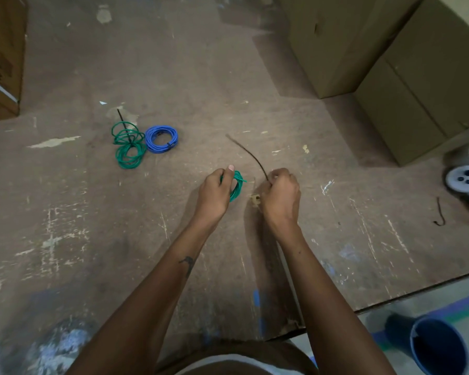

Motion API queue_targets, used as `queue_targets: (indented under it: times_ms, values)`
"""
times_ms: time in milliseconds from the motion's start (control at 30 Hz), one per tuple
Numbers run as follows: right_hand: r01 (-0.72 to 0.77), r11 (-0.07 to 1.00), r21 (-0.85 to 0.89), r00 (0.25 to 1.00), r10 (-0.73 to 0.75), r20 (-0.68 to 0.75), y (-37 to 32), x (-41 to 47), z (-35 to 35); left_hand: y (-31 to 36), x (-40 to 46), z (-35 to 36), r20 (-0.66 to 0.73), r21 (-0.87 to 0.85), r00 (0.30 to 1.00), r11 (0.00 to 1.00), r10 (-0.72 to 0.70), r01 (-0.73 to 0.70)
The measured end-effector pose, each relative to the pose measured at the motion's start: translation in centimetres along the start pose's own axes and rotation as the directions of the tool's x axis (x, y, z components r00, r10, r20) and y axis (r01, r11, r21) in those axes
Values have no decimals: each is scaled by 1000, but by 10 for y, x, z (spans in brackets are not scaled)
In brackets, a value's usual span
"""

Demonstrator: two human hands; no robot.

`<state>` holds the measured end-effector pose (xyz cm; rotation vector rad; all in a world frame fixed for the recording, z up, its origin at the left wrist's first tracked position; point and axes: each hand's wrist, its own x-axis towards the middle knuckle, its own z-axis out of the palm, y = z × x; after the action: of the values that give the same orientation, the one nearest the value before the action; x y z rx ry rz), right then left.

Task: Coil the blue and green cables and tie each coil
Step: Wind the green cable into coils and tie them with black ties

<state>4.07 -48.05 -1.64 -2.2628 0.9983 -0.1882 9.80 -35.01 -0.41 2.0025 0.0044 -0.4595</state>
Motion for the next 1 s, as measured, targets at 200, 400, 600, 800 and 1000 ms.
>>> queue_targets:
  times_ms: [200, 400, 600, 800, 1000]
  values:
    - [-165, 953, 256, 978, 125, 166, -7, -12, -4, 6, -21, -16, -89, 64, 993, 995, 77, -72]
    - [-310, 686, 658, 904, -2, 428, -34, -54, -41, 4, -42, -44, -236, 37, 964, 993, 121, -115]
    - [-96, 731, 675, 905, -218, 365, -72, -98, -61, 10, -74, -74, -286, 11, 933, 974, 218, -225]
    - [258, 787, 560, 893, -416, 173, -99, -138, -55, 12, -98, -107, -299, -242, 947, 950, 120, -197]
    - [736, 613, 288, 673, -708, -212, -117, -176, -34, 10, -124, -137, -152, -606, 988, 790, 1, -94]
